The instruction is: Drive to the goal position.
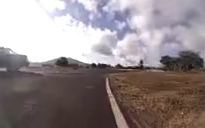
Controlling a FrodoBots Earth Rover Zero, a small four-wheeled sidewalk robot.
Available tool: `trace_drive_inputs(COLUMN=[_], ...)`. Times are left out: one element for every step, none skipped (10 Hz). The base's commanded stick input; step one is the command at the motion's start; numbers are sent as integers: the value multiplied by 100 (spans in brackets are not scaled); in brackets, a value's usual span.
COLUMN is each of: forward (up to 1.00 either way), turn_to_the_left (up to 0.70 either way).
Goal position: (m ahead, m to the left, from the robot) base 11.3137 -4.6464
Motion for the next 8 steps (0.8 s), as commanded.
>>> trace_drive_inputs(forward=[50,50,50,50,50,50,50,50], turn_to_the_left=[0,0,0,0,0,0,0,0])
